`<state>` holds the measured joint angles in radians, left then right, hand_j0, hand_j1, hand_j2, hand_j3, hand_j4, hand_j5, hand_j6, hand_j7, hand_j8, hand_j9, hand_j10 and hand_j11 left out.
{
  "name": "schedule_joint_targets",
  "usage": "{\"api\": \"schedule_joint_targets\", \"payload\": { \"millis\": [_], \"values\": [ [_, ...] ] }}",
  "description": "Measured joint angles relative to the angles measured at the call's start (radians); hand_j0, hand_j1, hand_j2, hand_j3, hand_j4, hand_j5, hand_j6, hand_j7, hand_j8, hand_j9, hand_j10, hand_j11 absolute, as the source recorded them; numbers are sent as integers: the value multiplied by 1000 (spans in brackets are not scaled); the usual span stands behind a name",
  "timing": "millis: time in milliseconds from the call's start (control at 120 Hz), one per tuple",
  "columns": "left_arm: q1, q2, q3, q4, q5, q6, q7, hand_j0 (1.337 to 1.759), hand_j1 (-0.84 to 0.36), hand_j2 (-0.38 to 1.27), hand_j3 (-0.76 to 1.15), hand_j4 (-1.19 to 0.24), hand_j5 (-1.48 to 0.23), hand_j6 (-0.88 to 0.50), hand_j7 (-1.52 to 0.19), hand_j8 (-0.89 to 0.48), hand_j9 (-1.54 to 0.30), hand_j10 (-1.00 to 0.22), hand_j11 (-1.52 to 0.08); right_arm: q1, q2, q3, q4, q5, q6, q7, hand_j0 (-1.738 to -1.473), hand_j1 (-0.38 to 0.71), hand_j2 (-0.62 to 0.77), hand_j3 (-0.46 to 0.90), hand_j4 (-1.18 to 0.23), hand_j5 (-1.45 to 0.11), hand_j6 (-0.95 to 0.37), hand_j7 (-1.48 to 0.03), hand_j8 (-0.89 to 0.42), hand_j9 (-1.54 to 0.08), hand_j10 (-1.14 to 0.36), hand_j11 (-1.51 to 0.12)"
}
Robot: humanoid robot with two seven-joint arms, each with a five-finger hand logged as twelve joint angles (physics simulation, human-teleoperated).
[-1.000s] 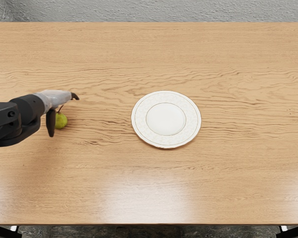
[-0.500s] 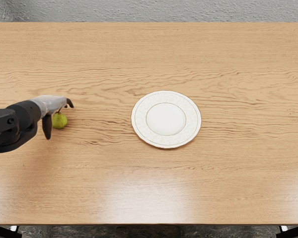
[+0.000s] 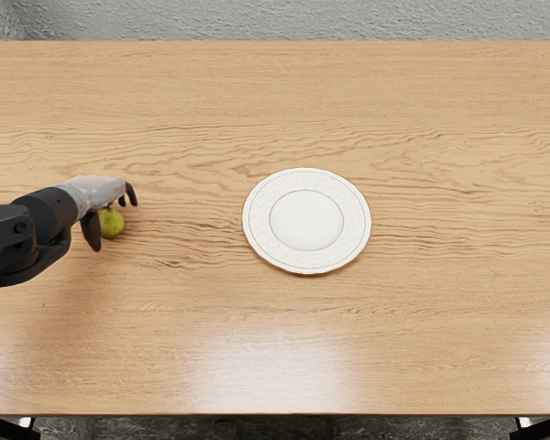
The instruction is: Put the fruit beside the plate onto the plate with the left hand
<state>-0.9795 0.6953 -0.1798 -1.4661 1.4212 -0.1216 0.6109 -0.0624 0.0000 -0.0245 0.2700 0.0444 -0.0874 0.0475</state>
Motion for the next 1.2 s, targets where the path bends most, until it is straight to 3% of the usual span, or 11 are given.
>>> {"api": "schedule_joint_targets", "payload": {
  "millis": [475, 575, 700, 750, 875, 1200],
  "values": [
    [5, -9, 2, 9, 0, 1, 0, 1658, -258, 106, 0, -511, -663, -501, -662, -509, -662, -511, -662, 0, 0, 0, -1, 0, 0, 0, -1658, -320, -5, 0, -24, -31, -24, -31, -24, -31, -24, -31],
    [4, -2, 11, 9, 1, 0, 0, 1657, -287, 175, 0, -571, -735, -496, -740, -497, -743, -566, -743, 0, 0, 0, -1, 0, 0, 0, -1658, -320, -5, 0, -24, -31, -24, -31, -24, -31, -24, -31],
    [6, -1, 17, 6, 8, -3, 0, 1648, -300, 145, 0, -656, -925, -357, -918, -410, -920, -654, -921, -1, 0, 0, -1, 0, 0, 0, -1658, -320, -5, 0, -24, -31, -24, -31, -24, -31, -24, -31],
    [7, -3, 18, 5, 10, -4, 1, 1644, -289, 136, 0, -696, -970, -374, -969, -393, -979, -659, -982, -1, 0, 0, -1, 0, 0, 0, -1658, -320, -5, 0, -24, -31, -24, -31, -24, -31, -24, -31],
    [5, -4, 20, 5, 5, -5, 0, 1646, -267, 334, 0, -775, -1018, -491, -1037, -480, -1056, -737, -1059, -1, 0, 0, -2, -1, 0, 0, -1658, -320, -5, 0, -24, -31, -24, -31, -24, -31, -24, -31],
    [-25, -13, 20, 6, -12, -21, 0, 1648, -288, 366, 0, -806, -1133, -428, -1124, -428, -1121, -742, -1125, 0, 0, 0, -2, -1, 0, 0, -1658, -320, -5, 0, -24, -31, -24, -31, -24, -31, -24, -31]
  ]
}}
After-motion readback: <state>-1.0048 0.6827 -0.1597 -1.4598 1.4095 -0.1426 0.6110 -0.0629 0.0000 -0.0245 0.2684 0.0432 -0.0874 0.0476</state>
